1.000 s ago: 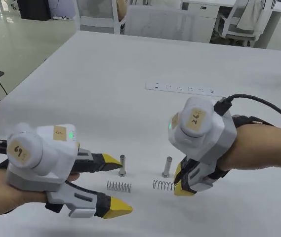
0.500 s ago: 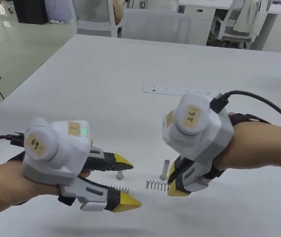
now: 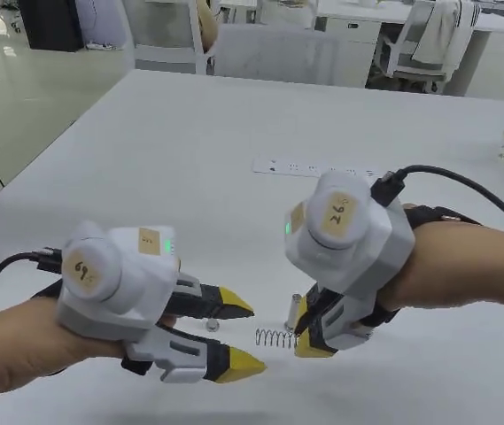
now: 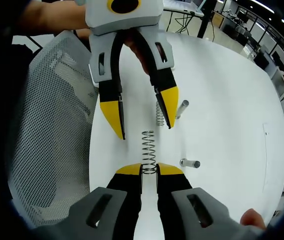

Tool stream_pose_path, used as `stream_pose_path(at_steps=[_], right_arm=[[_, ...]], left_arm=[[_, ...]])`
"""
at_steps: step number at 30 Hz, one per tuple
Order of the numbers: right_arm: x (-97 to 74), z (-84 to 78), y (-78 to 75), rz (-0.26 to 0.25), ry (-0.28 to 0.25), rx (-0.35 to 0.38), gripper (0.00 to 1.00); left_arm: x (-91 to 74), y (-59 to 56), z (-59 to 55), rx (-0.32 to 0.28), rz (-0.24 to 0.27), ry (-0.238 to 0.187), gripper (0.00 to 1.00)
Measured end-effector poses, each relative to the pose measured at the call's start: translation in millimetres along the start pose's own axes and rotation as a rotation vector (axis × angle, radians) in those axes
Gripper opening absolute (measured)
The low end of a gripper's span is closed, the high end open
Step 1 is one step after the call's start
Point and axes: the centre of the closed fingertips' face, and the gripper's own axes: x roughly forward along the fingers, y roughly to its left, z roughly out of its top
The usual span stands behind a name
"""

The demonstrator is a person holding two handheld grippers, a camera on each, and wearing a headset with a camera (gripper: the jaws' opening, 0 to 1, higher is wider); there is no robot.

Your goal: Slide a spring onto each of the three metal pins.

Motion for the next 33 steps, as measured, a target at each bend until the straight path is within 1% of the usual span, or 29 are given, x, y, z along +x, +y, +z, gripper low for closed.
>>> stream_pose_path(at_steps=[6,11,20,26,30,33], right_arm=[[0.6,0.4,0.6,0.001,0.0,-0.005,0.08],[-0.6,0.7,0.7,-0.001,-0.002,-0.009,0.08],[-1.8,0.3,1.7,-0.001,0.002,-0.026,0.08],[-2.5,1.4,2.4,-0.001,0.001,-0.038,0.08],[-2.4,0.8,4.0,0.005,0.005,-0.038,0.08],[-2.6,1.1,3.9,0.004,0.005,-0.037,0.08]], left_arm=[[3.1,-1.4,2.4,0.017,-0.004,-0.003,0.22],[5.1,-2.4,4.3,0.031,-0.007,-0.007,0.15],[6.9,-3.8,5.4,0.045,-0.009,-0.011,0.08],[9.2,-6.1,2.3,0.061,-0.016,0.006,0.06],[9.2,-5.2,3.0,0.063,-0.013,0.002,0.03],[9.6,-5.6,2.0,0.066,-0.015,0.006,0.03]])
